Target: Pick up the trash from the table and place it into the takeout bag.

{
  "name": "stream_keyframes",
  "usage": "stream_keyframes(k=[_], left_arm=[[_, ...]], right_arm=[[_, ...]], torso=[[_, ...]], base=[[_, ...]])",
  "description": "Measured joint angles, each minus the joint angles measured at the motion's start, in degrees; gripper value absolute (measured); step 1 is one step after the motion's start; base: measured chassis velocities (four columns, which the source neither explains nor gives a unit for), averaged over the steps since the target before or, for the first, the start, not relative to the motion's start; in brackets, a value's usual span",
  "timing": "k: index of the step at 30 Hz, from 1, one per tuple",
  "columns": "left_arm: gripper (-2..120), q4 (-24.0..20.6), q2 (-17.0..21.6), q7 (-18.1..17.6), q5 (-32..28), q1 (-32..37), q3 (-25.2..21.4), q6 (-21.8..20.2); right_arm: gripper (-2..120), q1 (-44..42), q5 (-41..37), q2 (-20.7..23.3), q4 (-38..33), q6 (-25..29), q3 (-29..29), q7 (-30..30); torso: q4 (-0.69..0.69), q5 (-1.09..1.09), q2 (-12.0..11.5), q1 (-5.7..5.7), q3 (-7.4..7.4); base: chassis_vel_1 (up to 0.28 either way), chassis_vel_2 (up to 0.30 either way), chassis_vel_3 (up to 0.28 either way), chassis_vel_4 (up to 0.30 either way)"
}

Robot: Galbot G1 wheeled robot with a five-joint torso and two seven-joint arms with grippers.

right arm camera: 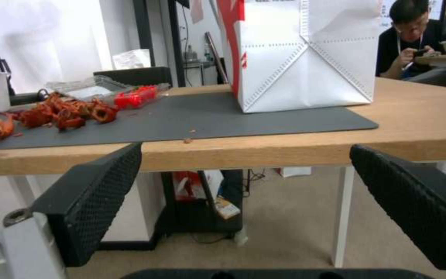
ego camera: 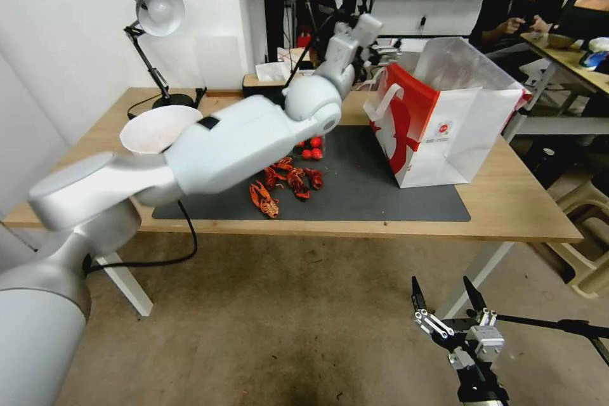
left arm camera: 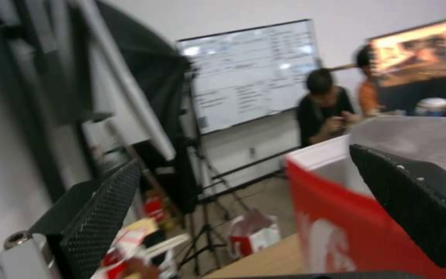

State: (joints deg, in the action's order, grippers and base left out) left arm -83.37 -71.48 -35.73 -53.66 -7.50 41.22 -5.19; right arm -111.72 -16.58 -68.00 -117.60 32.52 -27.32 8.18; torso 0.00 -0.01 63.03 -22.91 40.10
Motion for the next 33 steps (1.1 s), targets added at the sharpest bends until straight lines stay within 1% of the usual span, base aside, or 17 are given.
stream_keyframes(k=[1, 2, 3, 6, 7, 13, 16, 17, 20, 21, 24, 25, 27, 28, 30, 31, 33], left_arm=[[100, 0.0, 0.0, 0.0, 0.0, 0.0, 0.0, 0.0], [100, -1.9, 0.7, -3.5, 1.0, 1.9, -0.8, 0.0], [100, -3.2, 1.4, -5.3, 2.1, 3.3, -1.5, 0.0], [100, -4.9, 2.4, -7.1, 3.3, 5.2, -2.6, 0.0], [100, -6.7, 3.7, -8.8, 4.7, 7.3, -3.9, -0.2], [100, -10.8, 8.0, -10.1, 6.8, 12.5, -6.8, -0.6], [100, -14.4, 12.9, -9.4, 10.0, 20.1, -11.2, -0.4], [100, -14.4, 12.9, -9.4, 10.0, 20.1, -11.2, -0.4], [100, -17.6, 15.9, -8.4, 12.8, 27.8, -15.4, 0.0], [100, -17.6, 15.9, -8.4, 12.8, 27.8, -15.4, 0.0], [100, -21.0, 18.2, -5.3, 14.7, 37.9, -23.0, 1.9], [100, -21.0, 18.2, -5.3, 14.7, 37.9, -23.0, 1.9], [100, -22.9, 19.1, -1.7, 17.4, 45.9, -30.0, 4.3], [100, -22.9, 19.1, -1.7, 17.4, 45.9, -30.0, 4.3], [100, -25.0, 19.0, 0.4, 19.0, 52.7, -34.7, 5.2], [100, -25.0, 19.0, 0.4, 19.0, 52.7, -34.7, 5.2], [100, -27.3, 19.0, 2.8, 21.2, 60.1, -39.4, 6.3]], right_arm=[[100, 0.0, 0.0, 0.0, 0.0, 0.0, 0.0, 0.0], [100, 0.1, -0.3, 0.3, 0.0, -0.1, -0.2, 0.0], [100, 0.2, -0.5, 0.4, 0.1, -0.1, -0.4, 0.0], [100, 0.3, -0.7, 0.5, 0.2, -0.1, -0.4, 0.0], [100, 0.3, -0.8, 0.5, 0.3, -0.1, -0.4, 0.0], [100, 0.5, -1.1, 0.9, 0.6, -0.1, -0.5, 0.0], [100, 0.8, -1.3, 1.3, 0.9, -0.2, -0.5, 0.0], [100, 0.8, -1.3, 1.3, 0.9, -0.2, -0.5, 0.0], [100, 1.0, -1.5, 1.6, 0.9, -0.5, -0.5, 0.0], [100, 1.0, -1.5, 1.6, 0.9, -0.5, -0.5, 0.0], [100, 1.0, -2.4, 1.8, 0.6, -1.1, -0.3, 0.1], [100, 1.0, -2.4, 1.8, 0.6, -1.1, -0.3, 0.1], [100, 1.1, -2.4, 1.8, 0.7, -1.1, 0.0, 0.0], [100, 1.1, -2.4, 1.8, 0.7, -1.1, 0.0, 0.0], [100, 1.1, -2.2, 1.8, 0.7, -1.1, 0.1, 0.0], [100, 1.1, -2.2, 1.8, 0.7, -1.1, 0.1, 0.0], [100, 1.0, -1.9, 1.8, 0.7, -1.1, 0.4, 0.0]], torso=[[0.0, 0.0, 0.0, 0.0, 0.0], [-0.01, 0.01, 0.0, 0.0, 0.0], [-0.01, 0.01, 0.0, 0.0, 0.0], [-0.01, 0.01, 0.0, 0.0, 0.0], [0.0, 0.01, 0.0, 0.0, 0.0], [0.0, 0.0, 0.0, 0.0, 0.0], [0.01, -0.01, 0.0, 0.0, 0.0], [0.01, -0.01, 0.0, 0.0, 0.0], [0.01, 0.0, 0.0, 0.0, 0.0], [0.01, 0.0, 0.0, 0.0, 0.0], [0.01, -0.01, 0.0, 0.01, 0.0], [0.01, -0.01, 0.0, 0.01, 0.0], [0.01, 0.03, 0.0, 0.0, 0.0], [0.01, 0.03, 0.0, 0.0, 0.0], [0.0, -0.02, 0.0, 0.01, 0.0], [0.0, -0.02, 0.0, 0.01, 0.0], [0.01, 0.01, 0.0, 0.01, 0.0]], base=[[0.0, 0.0, 0.0, 0.0], [0.0, 0.0, 0.0, 0.0], [0.0, 0.0, 0.0, 0.0], [0.0, 0.0, 0.0, 0.0], [0.0, 0.0, 0.0, 0.0], [0.0, 0.0, 0.0, 0.0], [0.0, 0.0, 0.0, 0.0], [0.0, 0.0, 0.0, 0.0], [0.0, 0.0, 0.0, 0.0], [0.0, 0.0, 0.0, 0.0], [0.0, 0.0, 0.0, 0.0], [0.0, 0.0, 0.0, 0.0], [0.0, 0.0, 0.0, 0.0], [0.0, 0.0, 0.0, 0.0], [0.0, 0.0, 0.0, 0.0], [0.0, 0.0, 0.0, 0.0], [0.0, 0.0, 0.0, 0.0]])
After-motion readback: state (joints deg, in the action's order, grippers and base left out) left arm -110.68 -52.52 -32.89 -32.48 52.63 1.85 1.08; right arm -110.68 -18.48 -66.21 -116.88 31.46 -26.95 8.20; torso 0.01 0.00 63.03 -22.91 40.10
